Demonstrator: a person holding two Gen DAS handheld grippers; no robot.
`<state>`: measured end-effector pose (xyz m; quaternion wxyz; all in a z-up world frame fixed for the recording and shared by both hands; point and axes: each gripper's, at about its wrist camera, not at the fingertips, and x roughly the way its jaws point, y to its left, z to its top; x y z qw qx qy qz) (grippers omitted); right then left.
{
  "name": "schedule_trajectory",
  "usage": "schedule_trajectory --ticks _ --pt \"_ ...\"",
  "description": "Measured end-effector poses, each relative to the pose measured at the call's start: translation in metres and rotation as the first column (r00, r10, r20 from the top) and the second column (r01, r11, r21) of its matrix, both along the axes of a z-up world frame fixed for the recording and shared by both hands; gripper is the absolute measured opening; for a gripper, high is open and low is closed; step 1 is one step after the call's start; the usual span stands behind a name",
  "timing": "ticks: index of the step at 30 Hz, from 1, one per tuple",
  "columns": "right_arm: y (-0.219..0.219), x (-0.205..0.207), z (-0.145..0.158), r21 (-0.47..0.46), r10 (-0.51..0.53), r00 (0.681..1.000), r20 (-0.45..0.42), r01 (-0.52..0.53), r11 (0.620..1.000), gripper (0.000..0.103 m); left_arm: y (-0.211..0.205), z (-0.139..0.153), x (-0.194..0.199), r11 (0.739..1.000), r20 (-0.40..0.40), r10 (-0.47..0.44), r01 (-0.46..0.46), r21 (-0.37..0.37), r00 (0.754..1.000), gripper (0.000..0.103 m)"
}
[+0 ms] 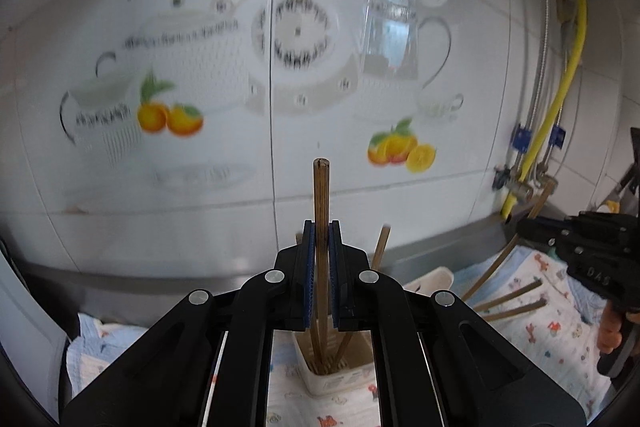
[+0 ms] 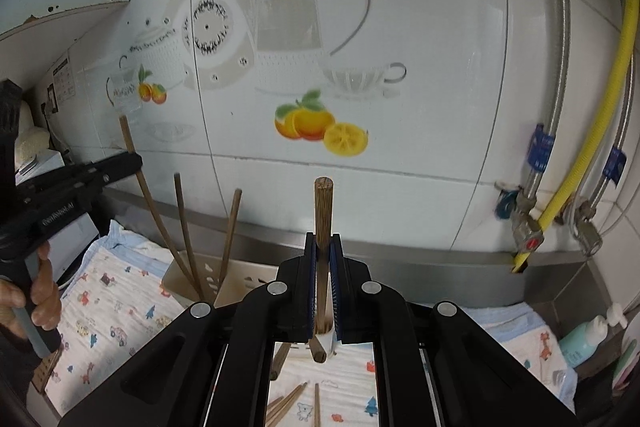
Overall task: Organize utensils
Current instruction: 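Lower both chopsticks into the holder slots and open both tools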
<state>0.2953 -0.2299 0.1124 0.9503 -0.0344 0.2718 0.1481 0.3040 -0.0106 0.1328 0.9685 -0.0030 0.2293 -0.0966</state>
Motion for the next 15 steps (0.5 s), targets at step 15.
schedule_trajectory --ticks 15 --pt "-0.01 -0.017 0.001 0.025 -0.013 1.0 0.0 0.013 1.0 0.011 0.001 0.009 -0.031 0.999 0.032 -0.03 0.03 -0.012 0.999 0.008"
